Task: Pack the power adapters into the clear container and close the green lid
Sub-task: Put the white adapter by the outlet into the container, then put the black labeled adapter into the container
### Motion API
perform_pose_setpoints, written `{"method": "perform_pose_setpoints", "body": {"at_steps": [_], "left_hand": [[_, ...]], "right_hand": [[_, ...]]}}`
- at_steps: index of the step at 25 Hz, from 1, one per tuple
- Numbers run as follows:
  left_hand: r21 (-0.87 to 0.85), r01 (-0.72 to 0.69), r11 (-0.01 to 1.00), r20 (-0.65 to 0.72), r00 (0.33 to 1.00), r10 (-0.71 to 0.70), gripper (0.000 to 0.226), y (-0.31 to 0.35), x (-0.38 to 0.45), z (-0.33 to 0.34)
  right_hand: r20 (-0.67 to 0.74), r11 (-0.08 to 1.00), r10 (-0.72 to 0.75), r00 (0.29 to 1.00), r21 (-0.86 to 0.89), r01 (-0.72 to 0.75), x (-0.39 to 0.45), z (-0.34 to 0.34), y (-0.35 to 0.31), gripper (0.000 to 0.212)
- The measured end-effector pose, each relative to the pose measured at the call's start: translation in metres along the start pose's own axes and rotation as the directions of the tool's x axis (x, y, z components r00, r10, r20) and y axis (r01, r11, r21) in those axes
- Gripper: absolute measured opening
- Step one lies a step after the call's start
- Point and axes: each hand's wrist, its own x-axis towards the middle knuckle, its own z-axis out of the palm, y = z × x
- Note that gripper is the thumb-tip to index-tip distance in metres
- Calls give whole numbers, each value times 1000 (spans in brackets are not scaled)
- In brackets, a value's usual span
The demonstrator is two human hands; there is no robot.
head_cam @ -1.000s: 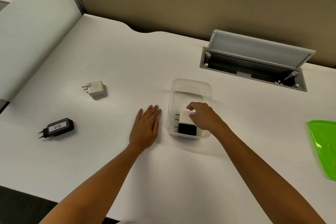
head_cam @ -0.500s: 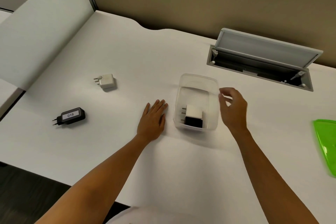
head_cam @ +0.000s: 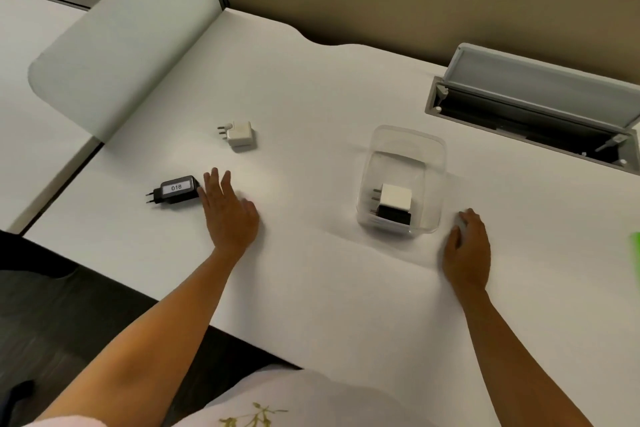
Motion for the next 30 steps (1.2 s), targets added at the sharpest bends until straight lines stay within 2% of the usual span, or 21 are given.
{"method": "perform_pose_setpoints", "body": {"at_steps": [2, 5, 8, 11, 14, 17, 20, 23, 25, 30], "left_hand": [[74, 160, 984, 14, 987, -161, 76, -21, 10, -15], [221, 323, 920, 90, 933, -349, 83, -38, 23, -30], [220, 364, 905, 175, 898, -404, 87, -45, 23, -38], [217, 274, 937, 192, 929, -316, 80, -44, 14, -41], [192, 165, 967, 135, 972, -193, 55, -36, 6, -41], [85, 90, 992, 149, 984, -102, 38, -21, 1, -34], [-68, 41, 997, 207, 978, -26, 33, 1, -6, -26], [-134, -65, 989, 260, 961, 99, 36, 25, -13, -16], [-200, -83, 976, 292, 946, 140, 35, 44, -15, -12], [-447, -208, 870, 277, 893, 355, 36, 128, -13, -17]], "right_hand": [[-17, 1000, 11, 1000, -6, -11, 0, 1, 0, 38], [-19, 1000, 6, 1000, -15, -6, 0, 3, 1, 38], [-18, 1000, 4, 1000, -17, -4, 0, 3, 2, 39], [-15, 1000, -1, 1000, -24, 0, -2, 3, 1, 39], [-22, 1000, -2, 1000, -27, 1, -2, 2, 0, 38], [-23, 1000, 1, 1000, -21, -2, -2, 3, 0, 38], [-24, 1000, 31, 999, -6, -31, -2, 2, -1, 38], [-23, 1000, 27, 999, -5, -27, -3, 0, -1, 38], [-22, 1000, 25, 999, -5, -25, -2, -1, -2, 38], [-37, 999, 34, 999, -14, -35, -1, 0, -2, 39]]}}
